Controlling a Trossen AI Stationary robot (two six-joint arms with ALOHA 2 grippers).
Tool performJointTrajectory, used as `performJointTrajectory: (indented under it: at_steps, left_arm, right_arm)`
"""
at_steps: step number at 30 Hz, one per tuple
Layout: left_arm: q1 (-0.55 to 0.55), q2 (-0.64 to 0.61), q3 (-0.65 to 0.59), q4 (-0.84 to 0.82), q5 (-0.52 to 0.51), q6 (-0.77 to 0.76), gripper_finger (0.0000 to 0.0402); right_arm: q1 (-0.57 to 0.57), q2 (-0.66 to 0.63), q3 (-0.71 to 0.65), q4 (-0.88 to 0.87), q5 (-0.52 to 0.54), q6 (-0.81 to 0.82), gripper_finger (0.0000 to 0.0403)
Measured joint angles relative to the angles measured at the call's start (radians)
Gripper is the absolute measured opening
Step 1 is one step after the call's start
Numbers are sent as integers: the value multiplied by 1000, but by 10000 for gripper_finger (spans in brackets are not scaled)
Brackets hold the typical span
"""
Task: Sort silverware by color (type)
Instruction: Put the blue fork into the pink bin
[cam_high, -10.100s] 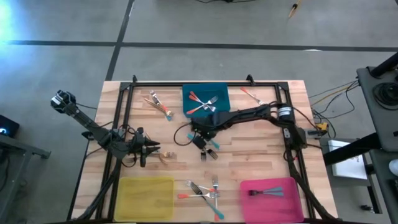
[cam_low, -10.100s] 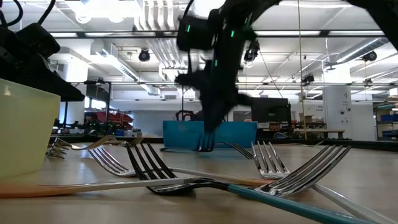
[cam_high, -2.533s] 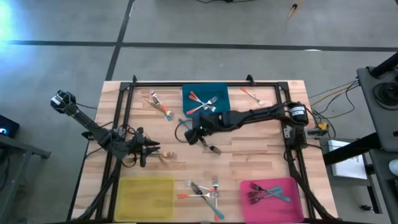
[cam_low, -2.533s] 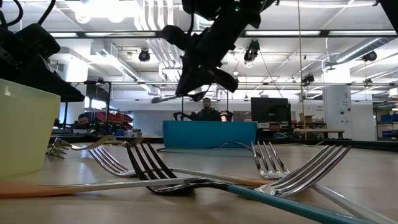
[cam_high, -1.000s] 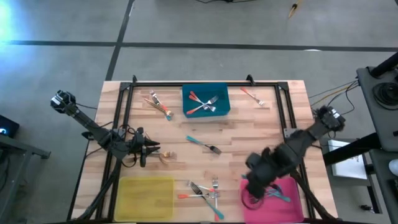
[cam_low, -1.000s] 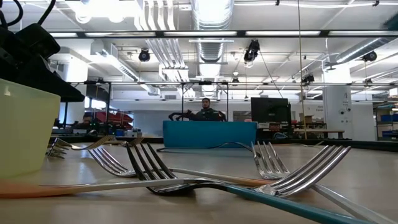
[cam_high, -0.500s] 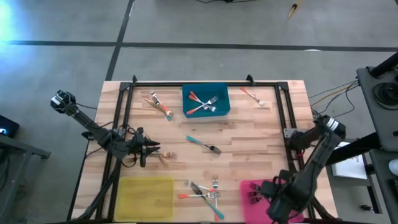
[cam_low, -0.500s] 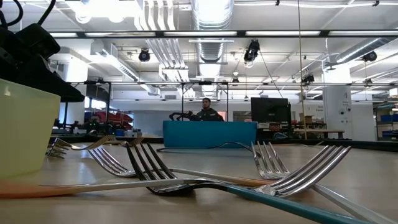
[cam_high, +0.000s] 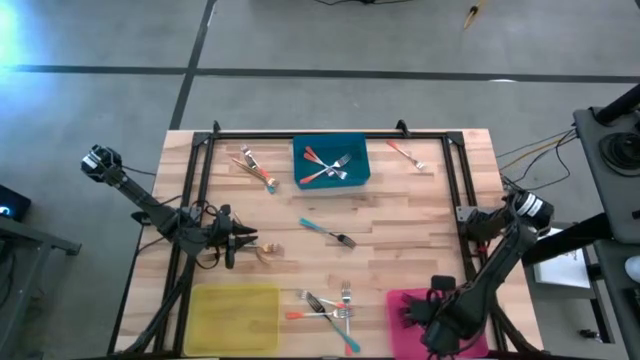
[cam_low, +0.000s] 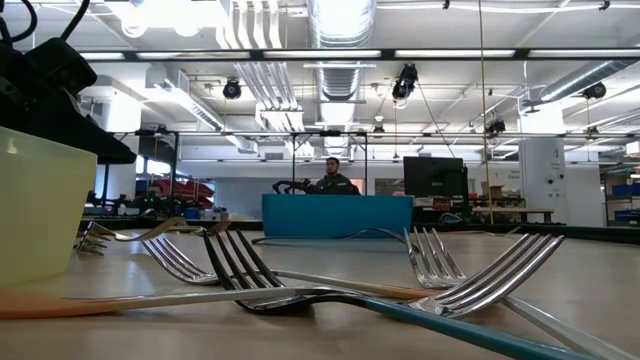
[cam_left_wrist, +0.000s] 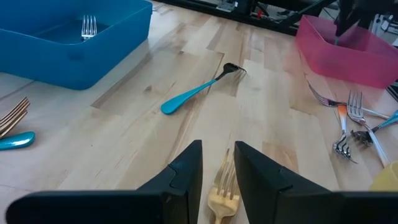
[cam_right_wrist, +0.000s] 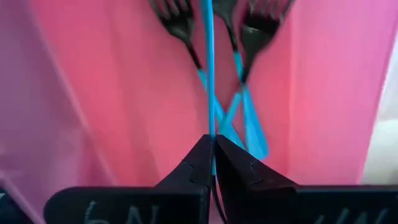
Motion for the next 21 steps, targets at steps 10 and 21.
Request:
performJointTrajectory:
  at_steps: [10, 21]
  left_arm:
    - [0, 0, 0, 0, 0, 0, 77]
    - [0, 0, 0, 0, 0, 0, 77]
  right_arm:
    - [15, -4, -30, -2, 34, 86, 21]
    - [14, -33, 55, -30, 139, 85, 25]
